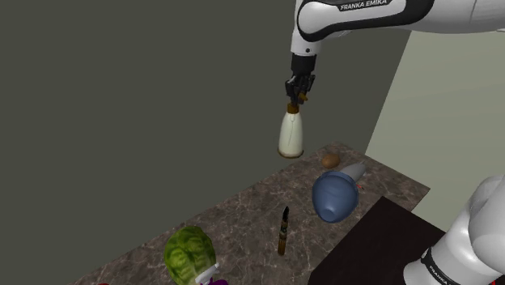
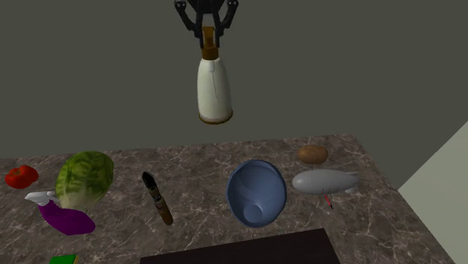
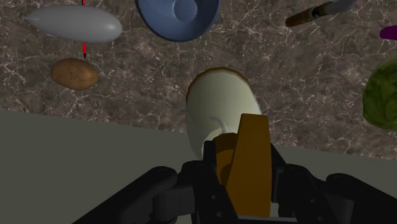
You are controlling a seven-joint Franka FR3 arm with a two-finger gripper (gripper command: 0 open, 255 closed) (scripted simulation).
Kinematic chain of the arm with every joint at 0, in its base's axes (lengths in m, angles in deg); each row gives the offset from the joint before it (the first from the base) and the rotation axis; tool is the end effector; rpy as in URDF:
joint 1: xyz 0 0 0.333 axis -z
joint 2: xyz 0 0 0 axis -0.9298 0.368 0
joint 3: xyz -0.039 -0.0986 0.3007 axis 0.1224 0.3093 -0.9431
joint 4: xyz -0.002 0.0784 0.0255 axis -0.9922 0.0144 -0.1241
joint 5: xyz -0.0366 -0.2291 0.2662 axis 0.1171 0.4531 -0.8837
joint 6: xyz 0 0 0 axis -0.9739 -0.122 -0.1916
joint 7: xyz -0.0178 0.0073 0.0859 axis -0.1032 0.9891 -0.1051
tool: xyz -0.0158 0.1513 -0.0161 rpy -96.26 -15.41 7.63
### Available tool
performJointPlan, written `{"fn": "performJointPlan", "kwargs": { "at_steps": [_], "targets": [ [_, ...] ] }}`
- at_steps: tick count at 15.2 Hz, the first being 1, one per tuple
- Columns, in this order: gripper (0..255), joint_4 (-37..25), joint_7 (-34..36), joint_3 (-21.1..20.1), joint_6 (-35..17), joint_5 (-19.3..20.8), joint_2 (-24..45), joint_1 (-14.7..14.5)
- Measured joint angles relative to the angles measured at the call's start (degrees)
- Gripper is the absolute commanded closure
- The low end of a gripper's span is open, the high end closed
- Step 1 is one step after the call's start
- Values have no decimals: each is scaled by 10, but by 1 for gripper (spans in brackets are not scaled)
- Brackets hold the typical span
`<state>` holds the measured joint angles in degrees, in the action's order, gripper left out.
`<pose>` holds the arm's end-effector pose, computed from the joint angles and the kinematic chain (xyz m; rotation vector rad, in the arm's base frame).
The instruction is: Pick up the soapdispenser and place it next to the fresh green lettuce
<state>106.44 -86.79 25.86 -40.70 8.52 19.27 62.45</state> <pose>0.5241 0.0188 0.5392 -3.1352 -0.0859 -0.0384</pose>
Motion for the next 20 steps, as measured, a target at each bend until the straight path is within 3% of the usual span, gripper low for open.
{"fn": "performJointPlan", "kwargs": {
  "at_steps": [12,20],
  "targets": [
    [255,12,164,-84,3,3,-15,-80],
    [255,-42,270,-137,16,11,26,-132]
  ]
}}
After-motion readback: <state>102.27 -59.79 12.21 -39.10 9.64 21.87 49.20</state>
